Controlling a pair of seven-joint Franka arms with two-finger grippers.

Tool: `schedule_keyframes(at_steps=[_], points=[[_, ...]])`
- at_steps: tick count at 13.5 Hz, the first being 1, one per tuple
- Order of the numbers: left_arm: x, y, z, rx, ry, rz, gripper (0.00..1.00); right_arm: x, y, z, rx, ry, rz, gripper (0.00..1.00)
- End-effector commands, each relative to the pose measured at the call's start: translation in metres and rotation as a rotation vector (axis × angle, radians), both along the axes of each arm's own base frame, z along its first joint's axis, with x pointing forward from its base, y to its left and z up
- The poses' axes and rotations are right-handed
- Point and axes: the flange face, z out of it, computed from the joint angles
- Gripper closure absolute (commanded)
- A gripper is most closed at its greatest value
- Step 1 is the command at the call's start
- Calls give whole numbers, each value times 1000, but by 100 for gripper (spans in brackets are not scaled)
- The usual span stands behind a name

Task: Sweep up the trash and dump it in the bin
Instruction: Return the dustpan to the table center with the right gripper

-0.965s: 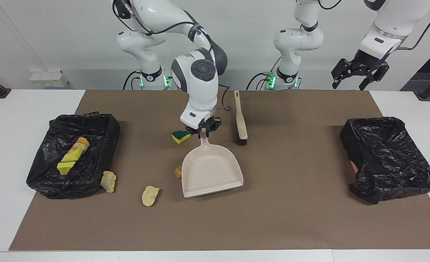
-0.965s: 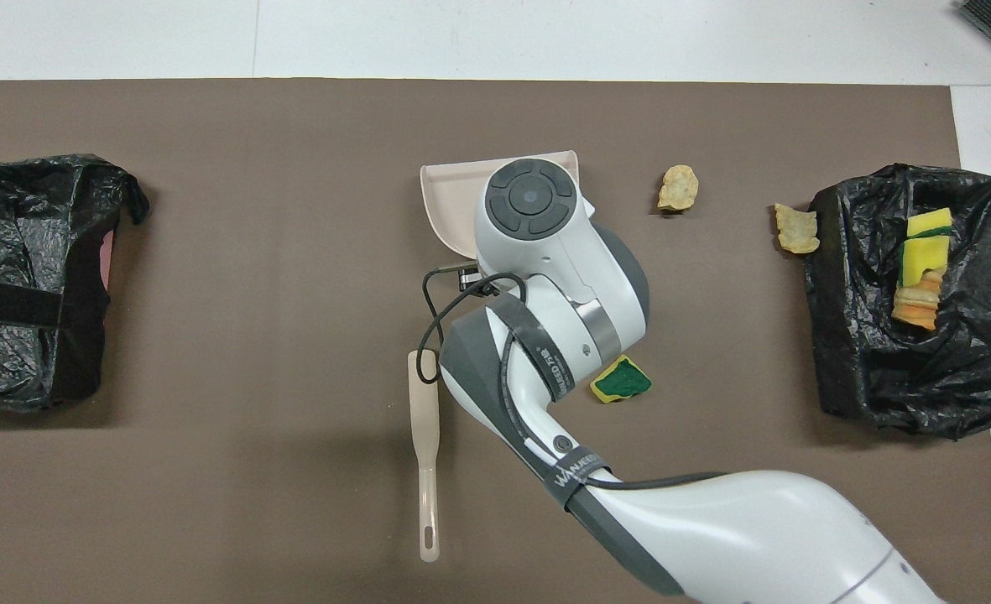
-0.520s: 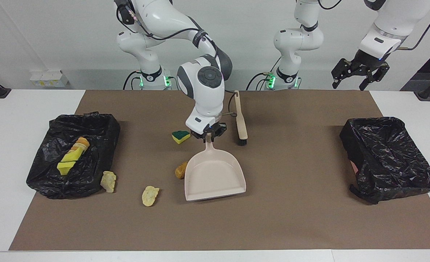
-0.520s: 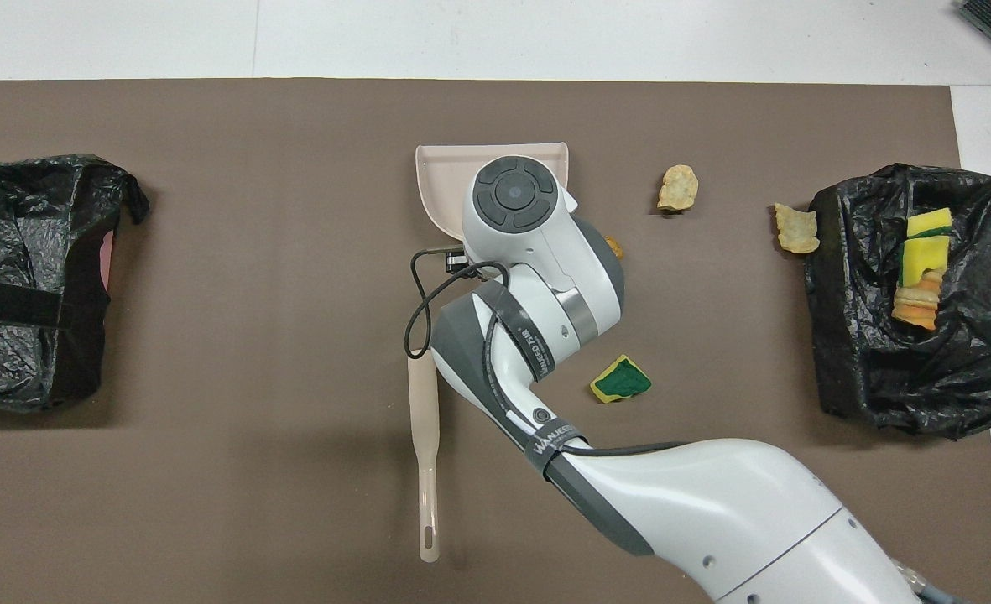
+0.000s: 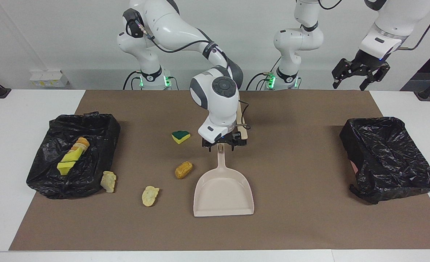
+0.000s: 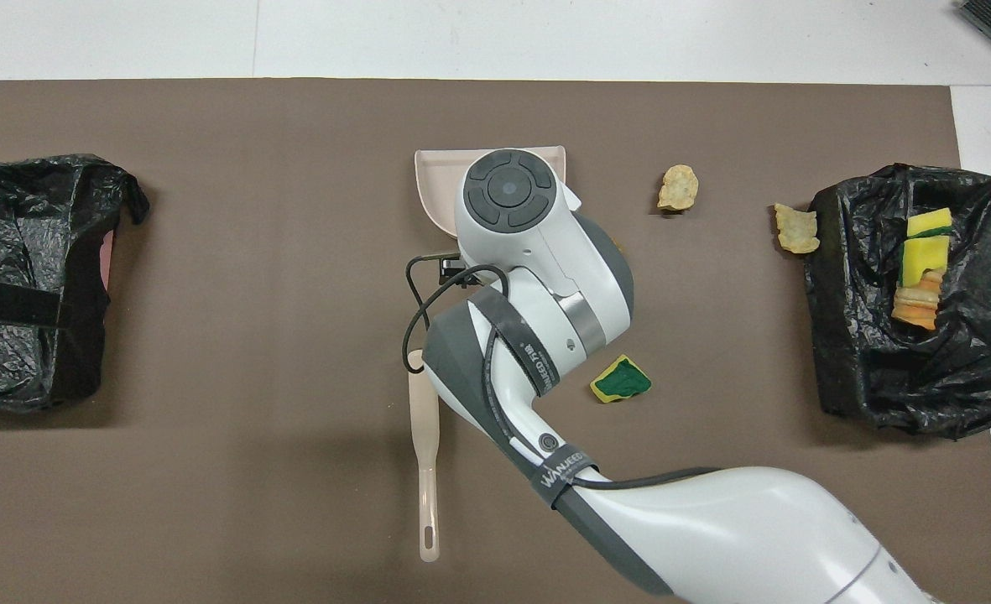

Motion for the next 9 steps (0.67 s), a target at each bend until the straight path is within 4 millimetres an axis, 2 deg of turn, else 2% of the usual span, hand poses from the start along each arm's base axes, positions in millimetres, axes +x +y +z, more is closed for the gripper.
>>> schedule_keyframes(at_steps=[1,4,7,9], points=[[-2,-2,3,17,-13,-16,0,-35,-11,29,-27,37,37,0],[-2,-2,3,17,-11,-16,0,-68,-6,38,-3,90,48,0],[-4,4,3,18,2,-8,0,-118,26,39,-13,94,123,0],[-4,6,4,19,-2,-3,0,-142,34,33,-13,81,114,0]])
